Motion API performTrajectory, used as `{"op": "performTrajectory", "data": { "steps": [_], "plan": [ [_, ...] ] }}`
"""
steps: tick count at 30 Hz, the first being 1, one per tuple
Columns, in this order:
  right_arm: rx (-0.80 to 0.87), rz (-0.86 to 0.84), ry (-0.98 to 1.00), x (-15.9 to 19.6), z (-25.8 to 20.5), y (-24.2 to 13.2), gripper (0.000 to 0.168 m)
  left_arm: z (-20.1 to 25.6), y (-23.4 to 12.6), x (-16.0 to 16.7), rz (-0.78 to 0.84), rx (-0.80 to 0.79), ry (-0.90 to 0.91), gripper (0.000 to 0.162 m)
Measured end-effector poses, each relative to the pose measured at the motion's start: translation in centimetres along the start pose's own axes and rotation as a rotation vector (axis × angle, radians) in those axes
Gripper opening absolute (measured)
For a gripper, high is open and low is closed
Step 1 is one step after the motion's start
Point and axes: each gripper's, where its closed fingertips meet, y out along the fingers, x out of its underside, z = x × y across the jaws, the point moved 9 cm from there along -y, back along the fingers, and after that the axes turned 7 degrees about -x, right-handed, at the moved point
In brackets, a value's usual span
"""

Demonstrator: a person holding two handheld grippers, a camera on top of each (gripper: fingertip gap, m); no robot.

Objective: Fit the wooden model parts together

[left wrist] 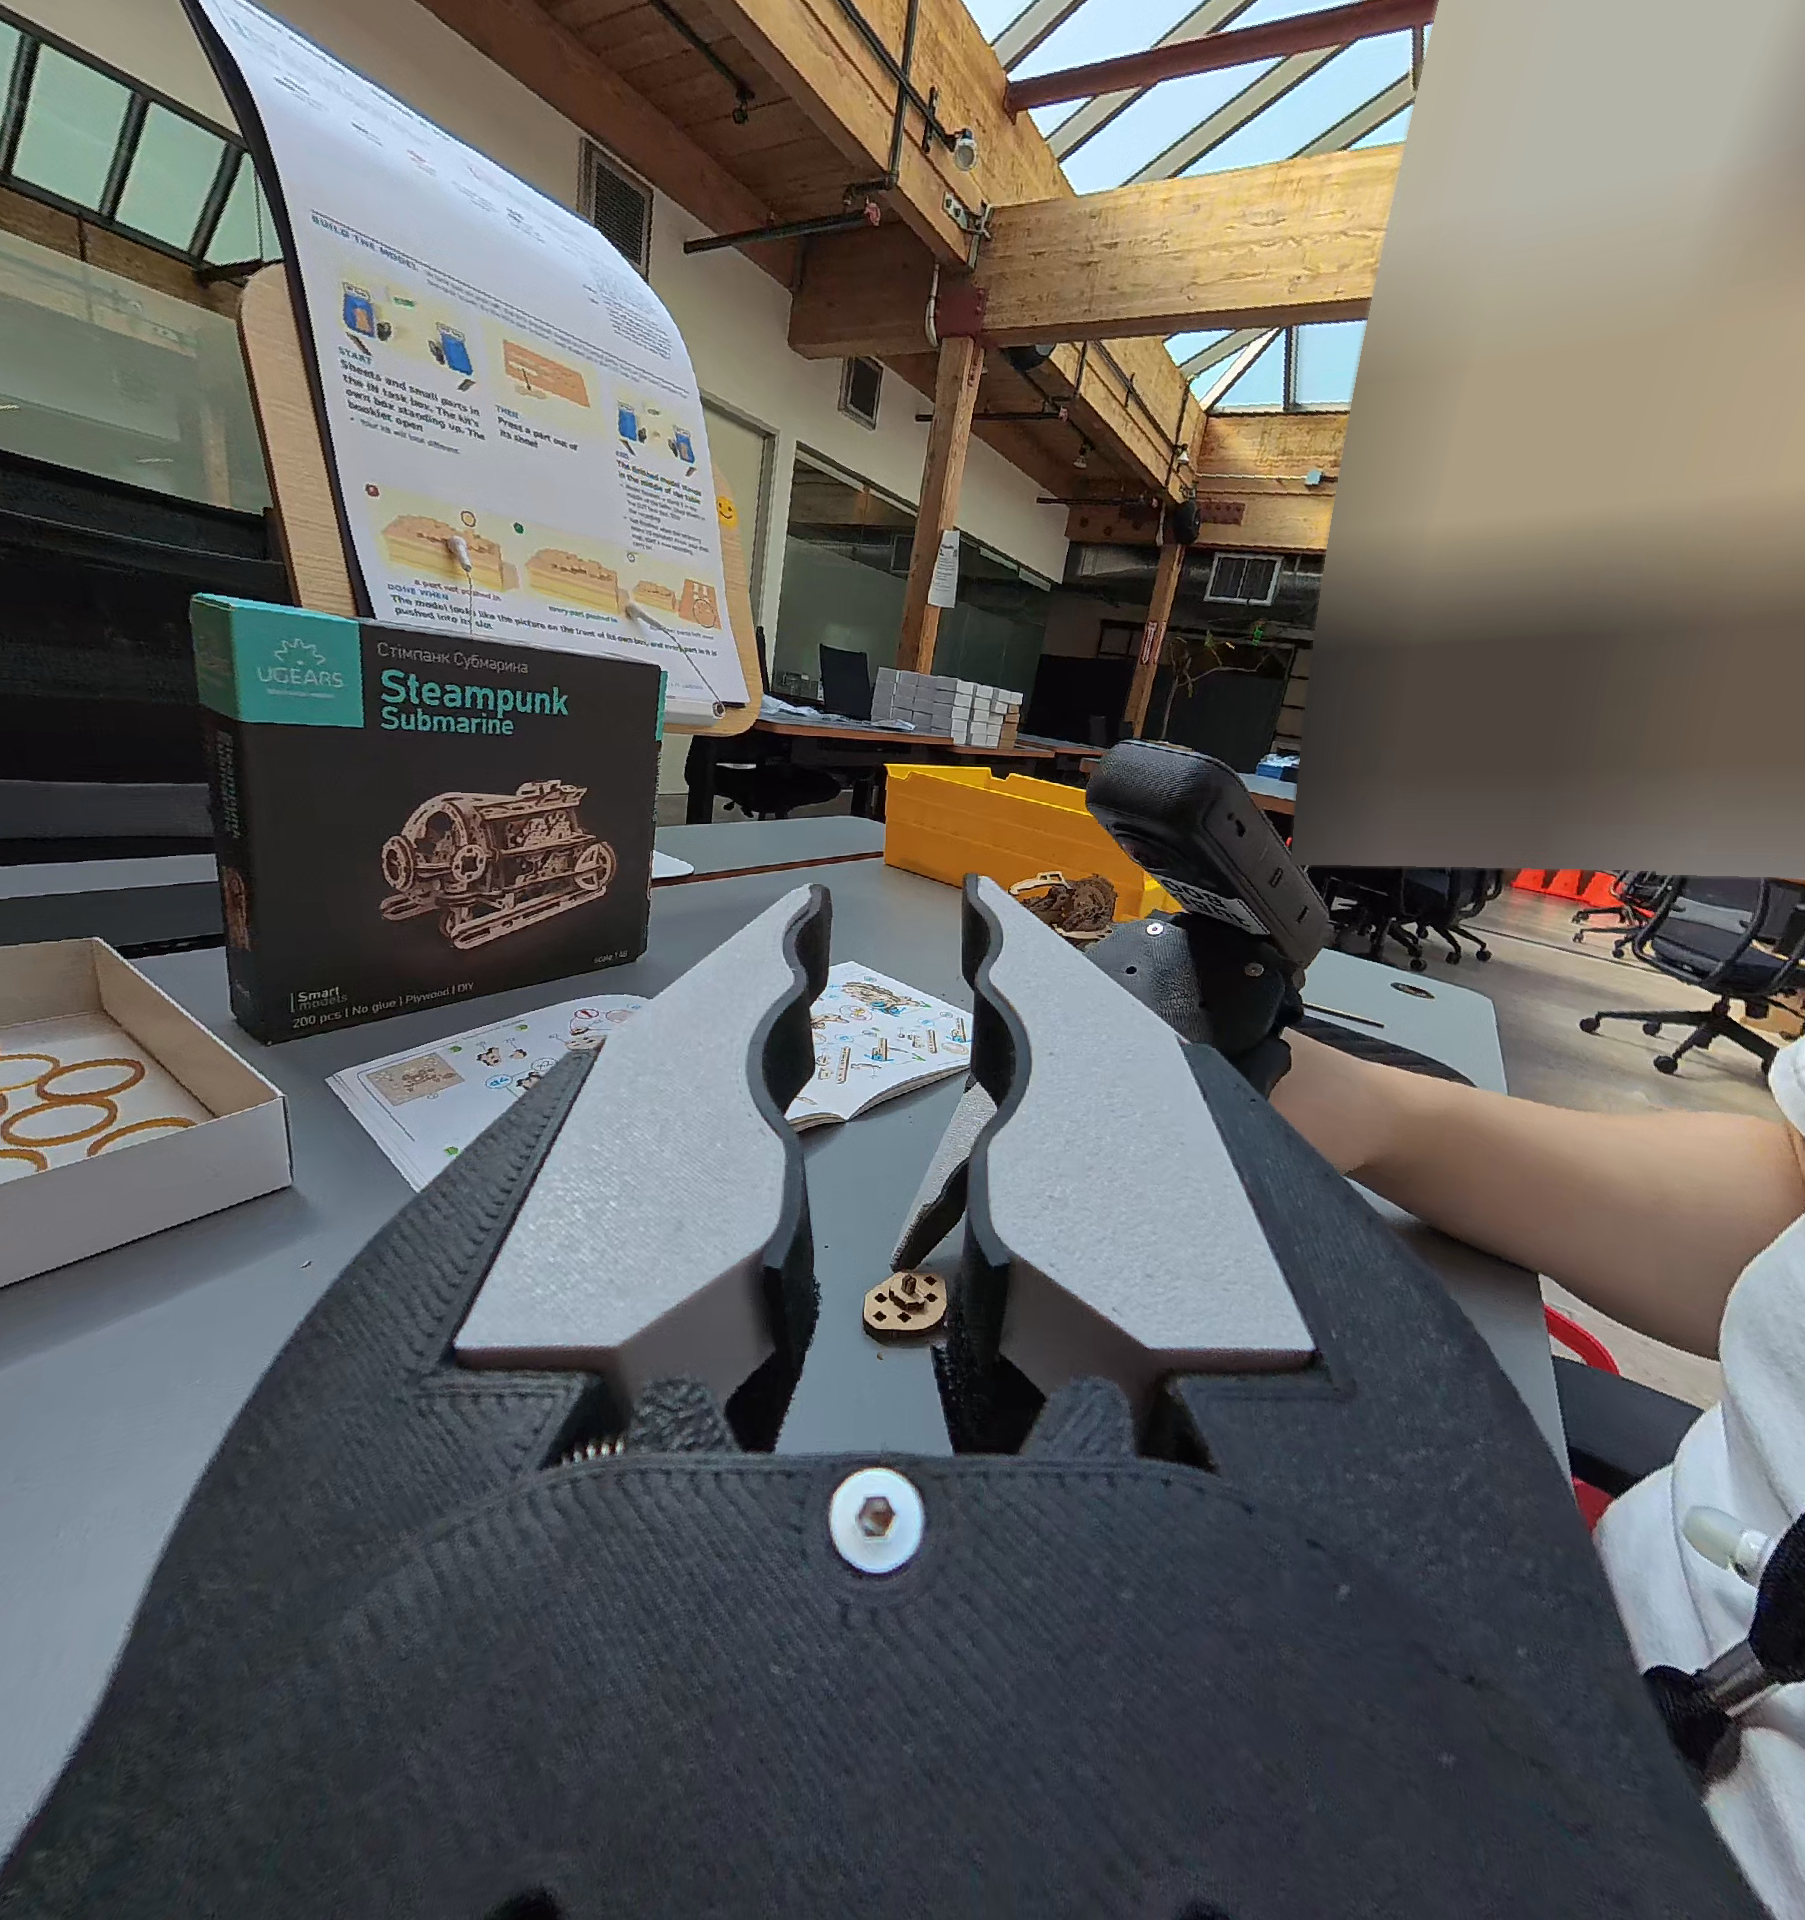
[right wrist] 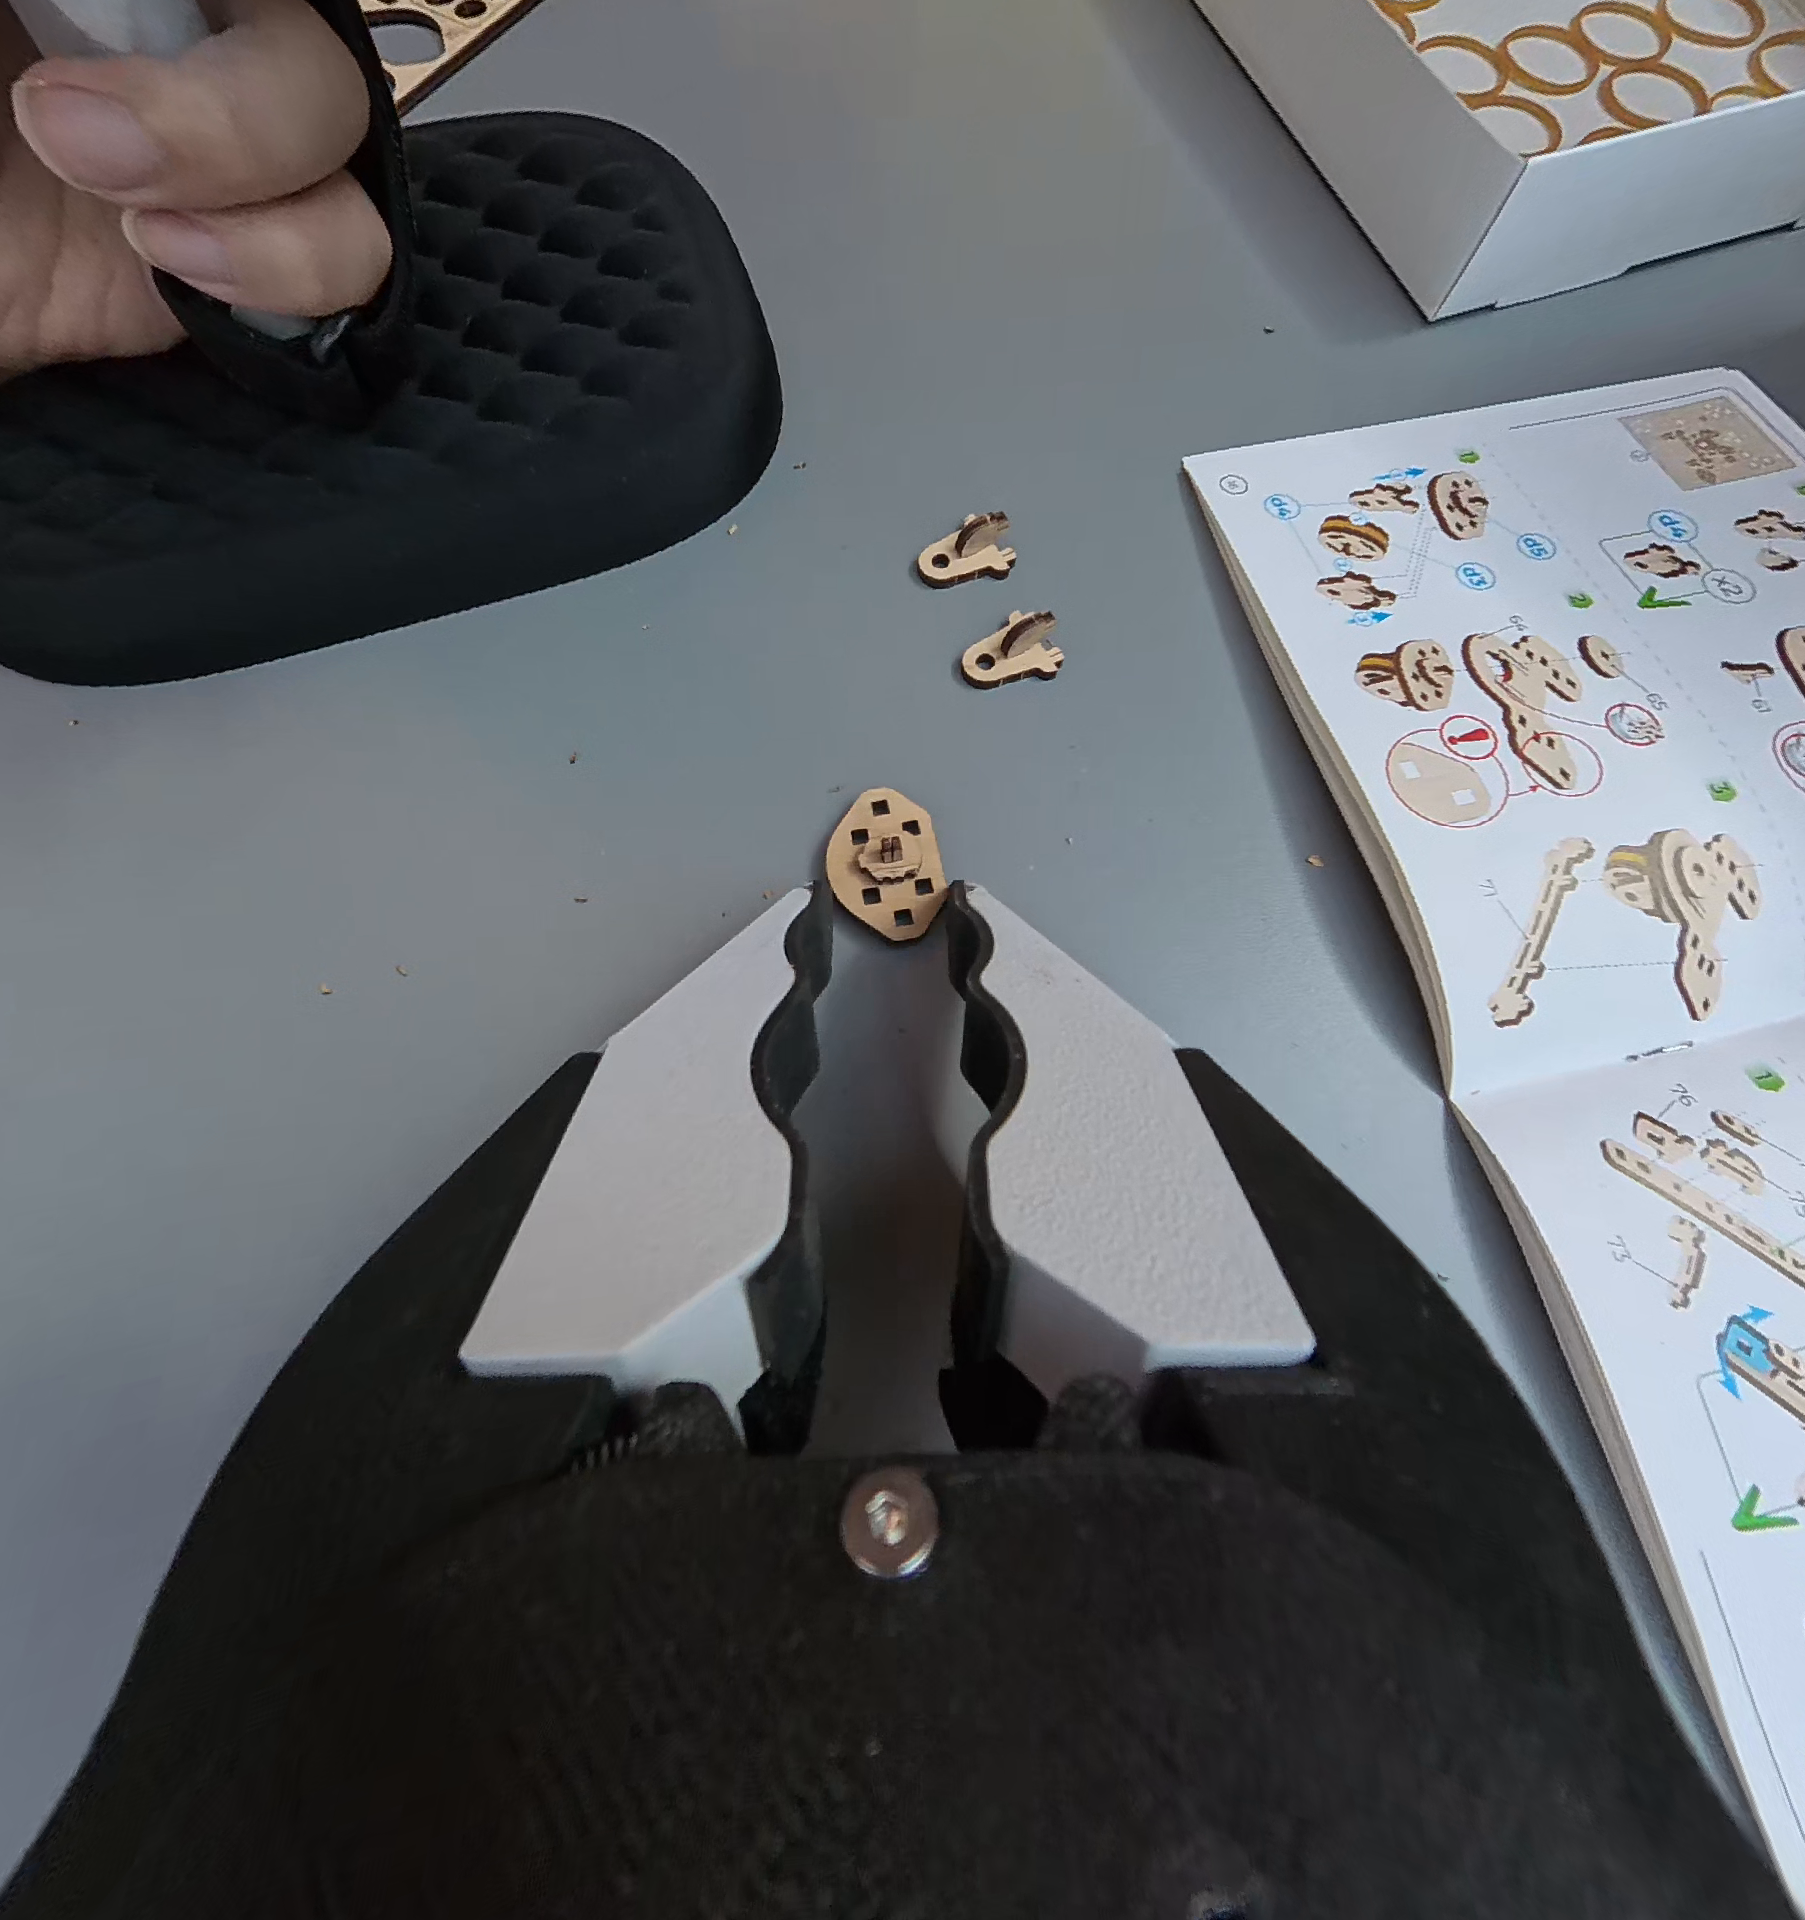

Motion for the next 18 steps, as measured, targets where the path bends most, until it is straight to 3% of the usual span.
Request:
{"op": "performTrajectory", "data": {
  "steps": [1, 18],
  "plan": [
    [0.008, 0.002, 0.013, 0.0, -0.1, 0.0, 0.022, 0.0, 0.0, 0.0, 0.000, -0.001, -0.002, 0.023],
    [0.163, 0.021, 0.153, -0.2, -1.1, 0.3, 0.022, -0.3, -0.1, 0.0, 0.004, -0.011, -0.025, 0.022]
  ]
}}
